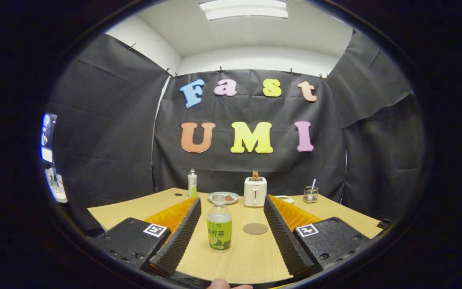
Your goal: Take the bottle from table, then pour the juice into the cup, finally place the bottle on the coaster
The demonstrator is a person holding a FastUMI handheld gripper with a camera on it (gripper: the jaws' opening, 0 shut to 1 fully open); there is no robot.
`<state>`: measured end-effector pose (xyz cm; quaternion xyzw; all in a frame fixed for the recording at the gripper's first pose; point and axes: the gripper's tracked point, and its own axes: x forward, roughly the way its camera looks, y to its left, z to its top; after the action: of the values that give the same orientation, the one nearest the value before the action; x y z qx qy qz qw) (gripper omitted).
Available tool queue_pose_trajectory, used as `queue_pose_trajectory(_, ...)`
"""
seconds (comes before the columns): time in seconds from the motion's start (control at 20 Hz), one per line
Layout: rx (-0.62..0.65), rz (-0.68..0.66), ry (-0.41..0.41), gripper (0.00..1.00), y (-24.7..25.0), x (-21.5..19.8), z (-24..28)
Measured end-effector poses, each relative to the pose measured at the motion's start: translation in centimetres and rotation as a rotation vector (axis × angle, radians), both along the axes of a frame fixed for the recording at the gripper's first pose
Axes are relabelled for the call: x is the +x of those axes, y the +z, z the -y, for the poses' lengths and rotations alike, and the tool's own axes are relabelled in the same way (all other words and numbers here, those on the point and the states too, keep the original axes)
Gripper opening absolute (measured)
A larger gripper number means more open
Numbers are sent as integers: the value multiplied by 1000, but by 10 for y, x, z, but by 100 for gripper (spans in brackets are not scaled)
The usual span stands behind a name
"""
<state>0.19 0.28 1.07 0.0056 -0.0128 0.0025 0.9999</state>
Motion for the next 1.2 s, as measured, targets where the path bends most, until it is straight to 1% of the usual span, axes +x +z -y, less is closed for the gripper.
queue_pose_trajectory(0.35, 8, -12, -3, 100, -7, 1, -3)
queue_pose_trajectory(0.7, 41, -38, 19, 100, -16, 12, -16)
queue_pose_trajectory(0.8, 40, -55, 16, 100, -23, 17, -19)
queue_pose_trajectory(1.0, 46, -107, -21, 100, -41, 29, -17)
queue_pose_trajectory(1.2, 48, -167, -25, 100, -65, 49, -24)
